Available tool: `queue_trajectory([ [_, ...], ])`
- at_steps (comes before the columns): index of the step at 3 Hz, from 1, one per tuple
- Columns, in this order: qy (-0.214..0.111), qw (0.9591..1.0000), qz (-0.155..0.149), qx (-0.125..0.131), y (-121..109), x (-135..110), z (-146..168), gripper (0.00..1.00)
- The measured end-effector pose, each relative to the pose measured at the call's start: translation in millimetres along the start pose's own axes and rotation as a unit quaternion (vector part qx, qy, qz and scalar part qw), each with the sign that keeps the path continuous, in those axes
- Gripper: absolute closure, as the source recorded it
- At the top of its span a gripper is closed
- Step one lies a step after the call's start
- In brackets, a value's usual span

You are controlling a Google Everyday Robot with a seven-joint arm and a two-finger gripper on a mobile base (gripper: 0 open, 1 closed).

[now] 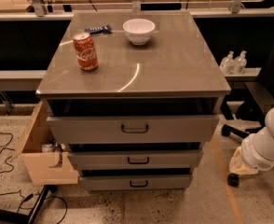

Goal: Close middle drawer

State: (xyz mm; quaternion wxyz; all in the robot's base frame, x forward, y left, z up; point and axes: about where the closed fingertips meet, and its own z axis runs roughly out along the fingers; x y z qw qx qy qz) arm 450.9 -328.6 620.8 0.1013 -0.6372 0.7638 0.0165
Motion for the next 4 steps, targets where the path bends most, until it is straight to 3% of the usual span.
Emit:
queue_trajectory([
  [2,0.026,0.9995,-0.015,0.012,-4,-6,-75,1.00],
  [3,0.017,0.9991,-0.018,0.035,-3,-13,-104,1.00],
  [4,0.017,0.9990,-0.018,0.037,-2,-14,-106,0.84],
])
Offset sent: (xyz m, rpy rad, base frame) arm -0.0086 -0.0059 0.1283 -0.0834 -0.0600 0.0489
